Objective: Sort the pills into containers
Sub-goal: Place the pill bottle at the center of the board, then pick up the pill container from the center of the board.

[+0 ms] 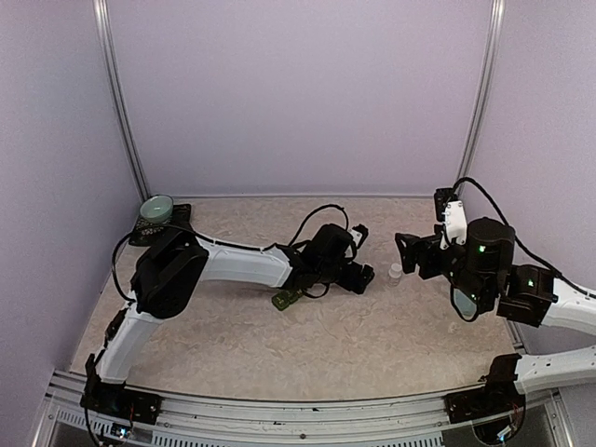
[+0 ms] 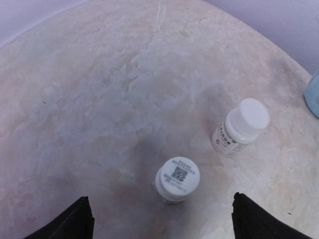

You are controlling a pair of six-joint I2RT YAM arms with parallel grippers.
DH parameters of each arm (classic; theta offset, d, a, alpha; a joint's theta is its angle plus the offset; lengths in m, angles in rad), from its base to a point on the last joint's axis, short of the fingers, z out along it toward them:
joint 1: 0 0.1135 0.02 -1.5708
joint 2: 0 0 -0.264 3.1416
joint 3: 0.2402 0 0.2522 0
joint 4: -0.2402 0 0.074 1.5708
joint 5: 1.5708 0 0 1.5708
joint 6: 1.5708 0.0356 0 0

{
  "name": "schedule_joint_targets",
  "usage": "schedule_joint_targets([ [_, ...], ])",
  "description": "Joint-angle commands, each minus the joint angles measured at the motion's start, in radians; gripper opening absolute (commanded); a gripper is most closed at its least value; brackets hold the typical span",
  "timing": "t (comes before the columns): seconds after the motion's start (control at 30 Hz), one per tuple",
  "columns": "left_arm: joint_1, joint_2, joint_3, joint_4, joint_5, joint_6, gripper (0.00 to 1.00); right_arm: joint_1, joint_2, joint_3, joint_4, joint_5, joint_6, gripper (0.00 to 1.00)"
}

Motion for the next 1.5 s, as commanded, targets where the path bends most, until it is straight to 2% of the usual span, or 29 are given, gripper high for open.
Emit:
schedule_joint_targets([
  [0.0,0.006,-0.275,-0.142,0.118,0.028,-0.013,0.98,-0.015,0.044,0.028,0.035,-0.077,-0.037,0.97],
  [0.17,-0.001,-0.478,-0.376,0.138,0.03,-0.007,0.99,-0.024,0.1,0.06,0.053,-0.138,-0.063,0.99],
  [0.33,-0.007,-0.632,-0.711,0.252,-0.013,-0.02,0.99,-0.028,0.151,0.088,0.075,-0.218,-0.075,1.0],
  [0.47,-0.01,-0.695,-0.912,0.387,-0.063,-0.029,0.99,-0.03,0.18,0.096,0.086,-0.244,-0.078,1.0],
  [0.6,-0.008,-0.712,-1.039,0.507,-0.125,-0.031,0.99,-0.03,0.194,0.1,0.084,-0.265,-0.076,1.0],
  [1.0,0.004,-0.611,-1.094,0.574,-0.206,-0.009,0.99,-0.031,0.192,0.099,0.073,-0.285,-0.057,1.0],
  [1.2,0.03,-0.578,-1.121,0.644,-0.144,0.03,0.99,-0.032,0.202,0.104,0.073,-0.3,-0.056,1.0],
  [1.47,0.075,-0.534,-1.172,0.751,-0.03,0.054,0.93,-0.031,0.21,0.106,0.073,-0.321,-0.056,1.0],
])
